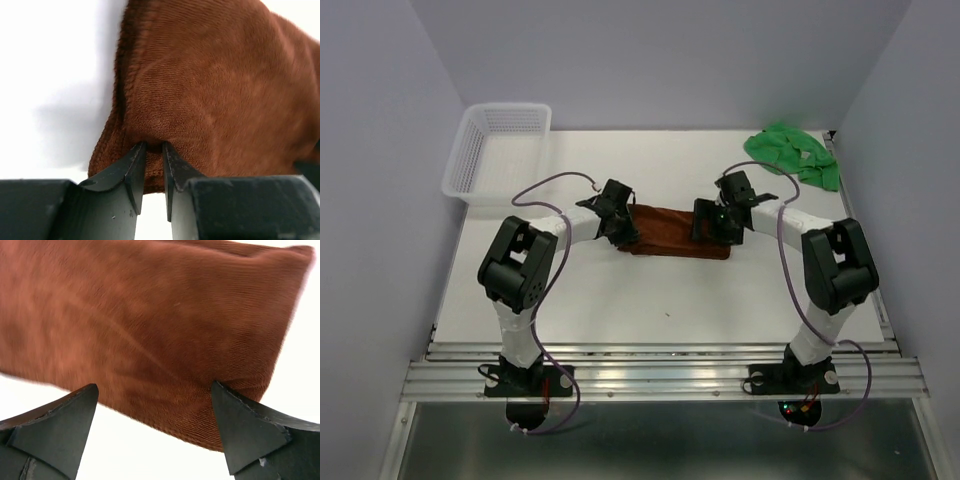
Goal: Roll the towels
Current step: Fold the towel
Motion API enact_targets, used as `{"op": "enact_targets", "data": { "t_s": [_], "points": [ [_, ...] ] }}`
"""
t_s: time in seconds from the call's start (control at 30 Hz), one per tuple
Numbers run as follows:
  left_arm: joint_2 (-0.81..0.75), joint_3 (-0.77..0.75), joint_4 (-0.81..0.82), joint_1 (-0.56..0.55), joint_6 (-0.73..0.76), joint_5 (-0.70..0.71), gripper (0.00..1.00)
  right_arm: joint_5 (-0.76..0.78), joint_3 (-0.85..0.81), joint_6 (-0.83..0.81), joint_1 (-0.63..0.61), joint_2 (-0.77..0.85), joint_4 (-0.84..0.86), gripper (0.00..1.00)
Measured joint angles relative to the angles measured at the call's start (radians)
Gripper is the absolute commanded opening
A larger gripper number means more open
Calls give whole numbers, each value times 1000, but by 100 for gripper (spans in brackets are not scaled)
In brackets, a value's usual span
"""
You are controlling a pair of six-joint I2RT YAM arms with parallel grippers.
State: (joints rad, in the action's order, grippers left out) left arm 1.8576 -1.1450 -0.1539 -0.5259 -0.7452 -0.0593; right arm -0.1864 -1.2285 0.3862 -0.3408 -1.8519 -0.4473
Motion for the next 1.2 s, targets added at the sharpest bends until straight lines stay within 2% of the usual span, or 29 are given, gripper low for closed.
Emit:
{"op": "enact_targets", "data": {
  "t_s": [0.1,0.2,0.3,0.4,0.57,0.77,0.8,0.9,0.97,1.0,1.07,1.2],
  "points": [
    [59,-72,14,11,46,-5,30,-10,164,45,-14,119,69,100],
    [124,-159,31,22,121,-16,30,8,281,112,-93,212,123,100],
    [194,-265,20,27,209,-19,30,26,336,204,-261,254,178,100],
    [243,-339,19,31,290,-19,30,58,340,310,-423,245,241,100],
    [281,-450,-47,31,386,1,30,145,264,394,-570,193,267,100],
    [276,-527,-98,46,419,58,31,204,132,343,-583,203,307,100],
    [269,-527,-109,54,418,61,36,210,132,316,-580,223,311,100],
    [229,-504,-125,75,413,60,38,254,192,140,-577,367,323,100],
    [150,-433,-119,90,392,43,40,290,252,42,-577,470,327,100],
    [101,-387,-117,95,375,31,45,312,281,-17,-577,528,322,100],
    [-17,-257,-90,96,327,15,55,363,337,-122,-577,631,320,100],
    [-301,43,-49,57,203,-2,68,421,420,-254,-577,827,289,100]
  ]
}}
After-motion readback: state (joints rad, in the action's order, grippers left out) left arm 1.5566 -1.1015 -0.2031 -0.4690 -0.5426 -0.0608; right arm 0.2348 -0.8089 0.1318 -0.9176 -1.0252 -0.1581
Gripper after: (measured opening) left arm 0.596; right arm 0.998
